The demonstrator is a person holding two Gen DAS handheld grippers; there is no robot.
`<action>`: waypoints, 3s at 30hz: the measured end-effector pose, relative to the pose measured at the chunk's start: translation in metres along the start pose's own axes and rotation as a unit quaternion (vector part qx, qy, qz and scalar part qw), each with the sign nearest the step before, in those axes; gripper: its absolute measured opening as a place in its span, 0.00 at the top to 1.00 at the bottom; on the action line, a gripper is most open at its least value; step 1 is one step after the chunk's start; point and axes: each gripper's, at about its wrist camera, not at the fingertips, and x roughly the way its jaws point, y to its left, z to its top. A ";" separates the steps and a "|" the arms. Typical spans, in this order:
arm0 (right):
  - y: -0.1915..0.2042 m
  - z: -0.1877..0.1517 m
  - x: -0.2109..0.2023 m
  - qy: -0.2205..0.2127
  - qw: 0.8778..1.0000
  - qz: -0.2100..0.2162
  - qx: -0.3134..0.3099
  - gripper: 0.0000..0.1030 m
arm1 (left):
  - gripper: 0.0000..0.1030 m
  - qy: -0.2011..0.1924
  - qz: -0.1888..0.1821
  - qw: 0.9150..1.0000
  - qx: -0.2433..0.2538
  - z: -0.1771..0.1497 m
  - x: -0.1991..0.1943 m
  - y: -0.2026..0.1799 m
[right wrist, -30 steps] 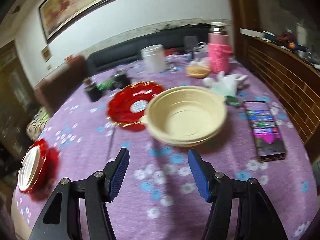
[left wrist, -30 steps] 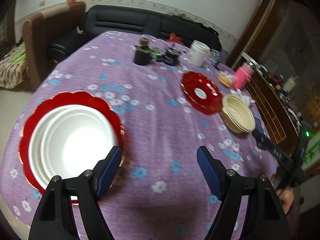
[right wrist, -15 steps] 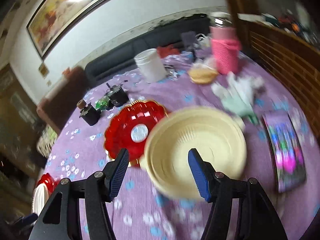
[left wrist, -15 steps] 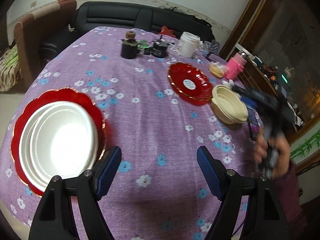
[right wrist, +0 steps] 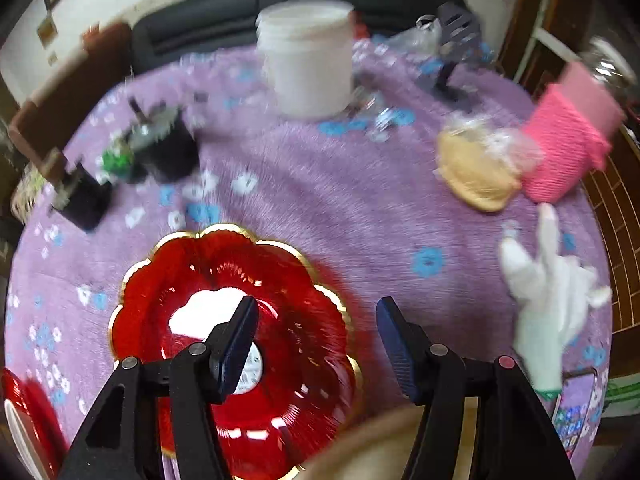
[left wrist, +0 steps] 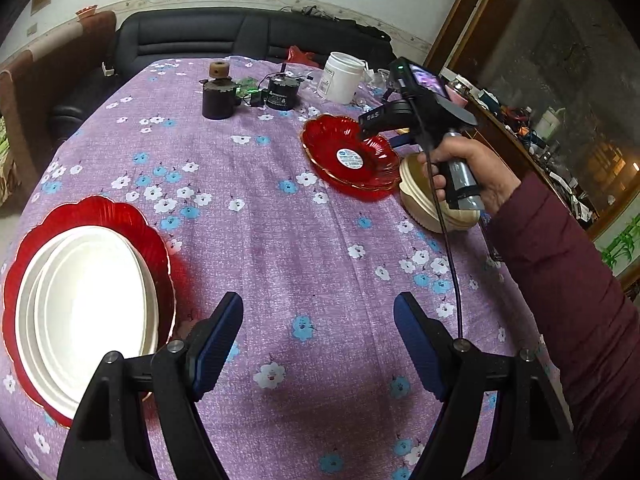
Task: Organize plates and bowls
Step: 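Grasp the rim of the small red plate with both grippers, then lift the small red plate and carry it over the white bowl stack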
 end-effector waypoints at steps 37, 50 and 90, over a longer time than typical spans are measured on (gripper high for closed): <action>0.029 -0.173 -0.045 -0.123 0.978 0.156 0.056 0.74 | 0.21 0.119 0.135 0.975 -0.132 0.110 0.176 0.033; 0.012 -0.175 -0.065 -0.160 0.968 0.171 0.094 0.80 | 0.68 0.098 0.131 0.984 -0.077 0.104 0.139 0.009; 0.255 -0.246 -0.124 -0.138 0.959 0.208 -0.134 0.77 | 0.67 -0.057 0.166 0.963 -0.206 -0.044 -0.062 0.171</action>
